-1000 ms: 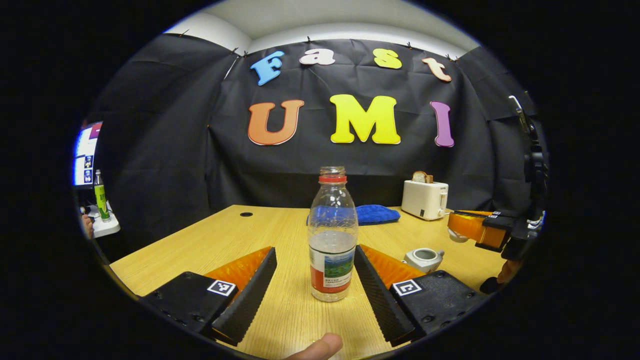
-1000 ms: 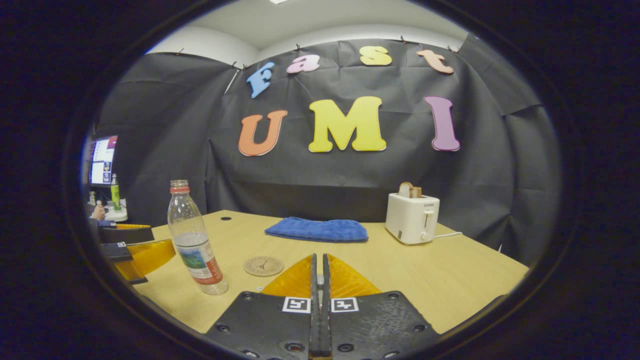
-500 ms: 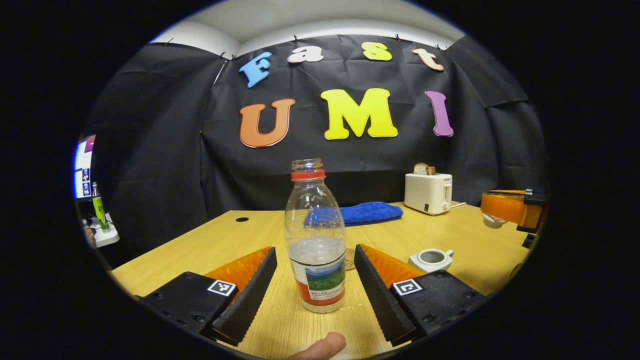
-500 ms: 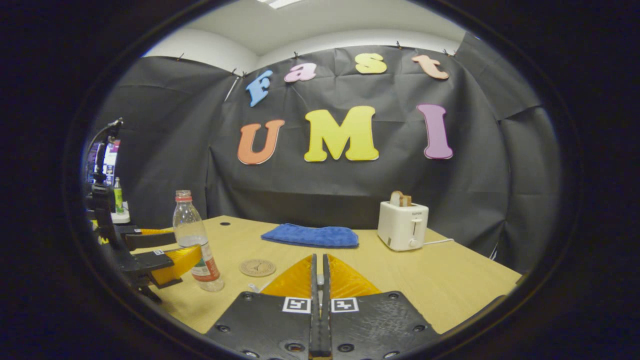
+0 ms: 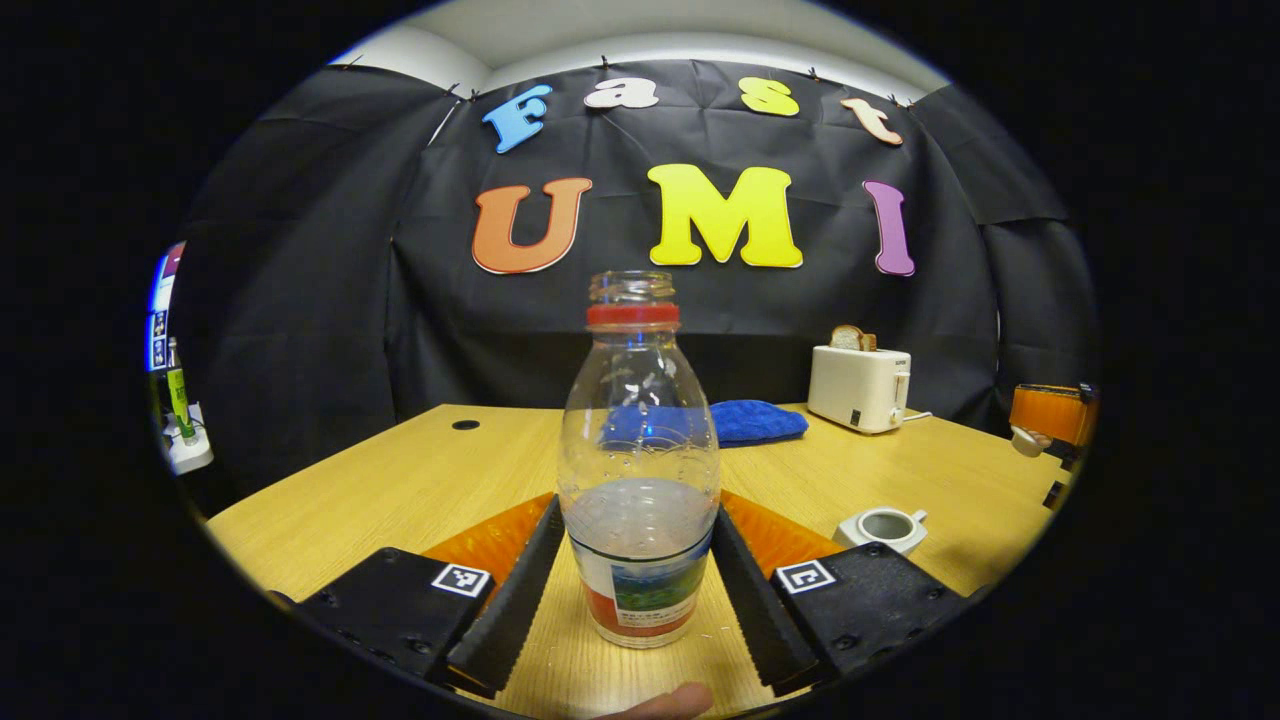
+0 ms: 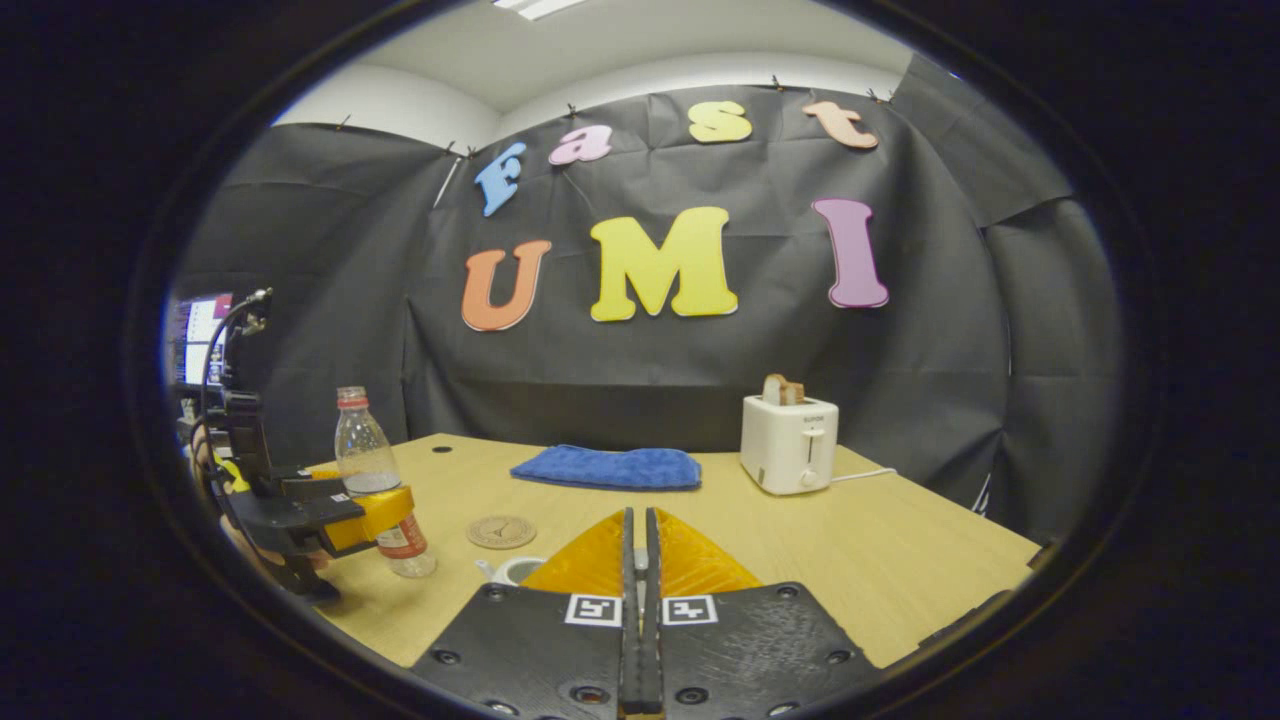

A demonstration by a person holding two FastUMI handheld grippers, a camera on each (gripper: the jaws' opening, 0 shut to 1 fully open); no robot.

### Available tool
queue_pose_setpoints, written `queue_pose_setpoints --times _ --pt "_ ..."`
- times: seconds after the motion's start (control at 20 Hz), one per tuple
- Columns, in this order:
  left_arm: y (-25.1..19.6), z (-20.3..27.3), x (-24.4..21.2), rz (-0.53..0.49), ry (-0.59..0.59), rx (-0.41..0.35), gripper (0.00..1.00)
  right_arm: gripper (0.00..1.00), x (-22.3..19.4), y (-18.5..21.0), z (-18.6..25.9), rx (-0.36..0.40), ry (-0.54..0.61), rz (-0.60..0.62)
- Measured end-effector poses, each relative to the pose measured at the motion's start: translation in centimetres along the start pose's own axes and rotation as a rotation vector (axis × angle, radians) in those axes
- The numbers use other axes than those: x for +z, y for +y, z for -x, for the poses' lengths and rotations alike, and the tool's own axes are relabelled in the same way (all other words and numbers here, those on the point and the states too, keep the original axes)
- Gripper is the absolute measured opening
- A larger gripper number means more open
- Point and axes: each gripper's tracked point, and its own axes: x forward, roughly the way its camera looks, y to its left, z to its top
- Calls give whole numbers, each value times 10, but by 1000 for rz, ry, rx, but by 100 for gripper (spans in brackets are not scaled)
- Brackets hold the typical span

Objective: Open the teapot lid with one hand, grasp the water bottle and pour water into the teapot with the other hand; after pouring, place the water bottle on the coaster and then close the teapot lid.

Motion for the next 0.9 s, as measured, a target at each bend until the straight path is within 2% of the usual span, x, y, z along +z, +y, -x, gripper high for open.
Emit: queue_pose_setpoints --times 0.05,0.25,0.35,0.55,0.65,0.8,0.9 --pt "3 -1 2 -9 -12 9 80 0 -2 -6 1 -8 8 1" --pt "-2 8 6 24 4 -11 77 0 0 -27 1 -29 22 -19" --pt "-2 13 12 -4 6 -19 77 0 -2 -38 -1 -51 33 -12" --pt "11 15 16 -175 39 34 77 0 -6 -52 -4 -69 57 -19" --pt "15 16 14 -311 63 63 77 0 -2 -57 -3 -69 51 -24" --pt "27 14 18 -559 72 151 76 0 0 -69 -2 -85 47 -20" --pt "26 12 17 -665 94 171 76 0 -1 -73 -3 -87 56 -28"
